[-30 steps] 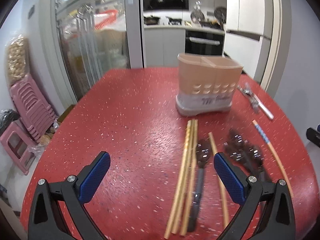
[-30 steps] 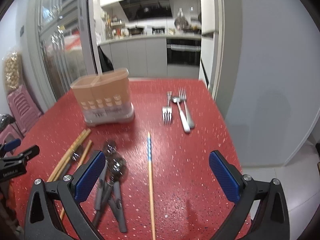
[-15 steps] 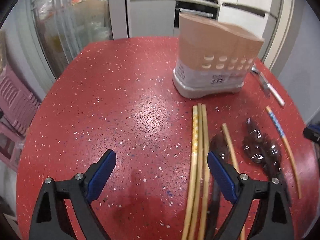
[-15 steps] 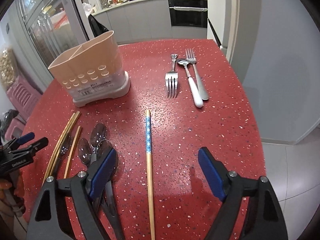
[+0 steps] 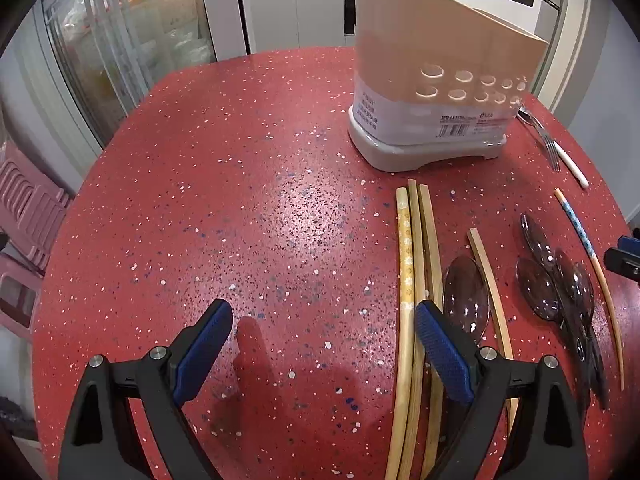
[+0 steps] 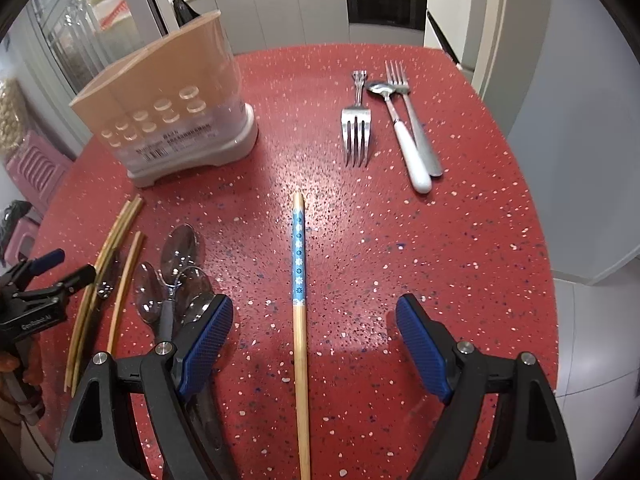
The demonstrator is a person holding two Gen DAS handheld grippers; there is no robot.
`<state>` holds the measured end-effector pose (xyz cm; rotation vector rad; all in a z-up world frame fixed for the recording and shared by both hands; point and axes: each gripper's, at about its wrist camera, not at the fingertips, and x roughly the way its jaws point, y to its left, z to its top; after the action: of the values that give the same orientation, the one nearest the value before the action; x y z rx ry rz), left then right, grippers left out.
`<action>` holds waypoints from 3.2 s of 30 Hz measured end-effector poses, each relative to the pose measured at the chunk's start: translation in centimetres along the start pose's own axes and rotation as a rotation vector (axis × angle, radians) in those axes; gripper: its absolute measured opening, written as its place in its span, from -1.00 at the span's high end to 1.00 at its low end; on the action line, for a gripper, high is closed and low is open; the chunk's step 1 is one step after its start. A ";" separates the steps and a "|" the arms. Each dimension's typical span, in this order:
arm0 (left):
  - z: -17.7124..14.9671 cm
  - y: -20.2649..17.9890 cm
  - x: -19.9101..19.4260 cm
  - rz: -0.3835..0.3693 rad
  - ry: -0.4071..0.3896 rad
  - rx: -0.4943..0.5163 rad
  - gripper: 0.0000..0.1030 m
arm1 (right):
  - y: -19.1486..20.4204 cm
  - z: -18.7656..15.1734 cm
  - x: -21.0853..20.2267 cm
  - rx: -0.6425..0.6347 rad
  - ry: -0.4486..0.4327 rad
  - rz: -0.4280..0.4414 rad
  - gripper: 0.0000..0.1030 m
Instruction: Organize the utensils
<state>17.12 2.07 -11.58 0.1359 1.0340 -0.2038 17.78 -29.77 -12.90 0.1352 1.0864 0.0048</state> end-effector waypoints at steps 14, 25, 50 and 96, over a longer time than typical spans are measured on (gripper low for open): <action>1.1 0.3 1.3 -0.005 0.040 0.028 -1.00 | 0.0 1.2 2.3 -0.008 0.074 -0.009 -0.61; 3.6 -1.1 2.5 0.001 0.076 0.057 -1.00 | 2.0 3.6 4.0 -0.064 0.149 -0.043 -0.56; 4.0 -1.3 -4.5 -0.137 -0.134 -0.047 0.41 | 1.8 5.9 0.6 -0.081 0.136 0.091 0.84; 23.7 -1.1 -12.9 -0.065 -0.725 -0.271 0.41 | 6.8 24.4 -14.0 -0.057 -0.493 0.271 0.85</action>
<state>30.37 -2.63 11.48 -0.2092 0.3355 -0.1515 33.23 -26.63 11.39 0.2186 0.5692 0.2349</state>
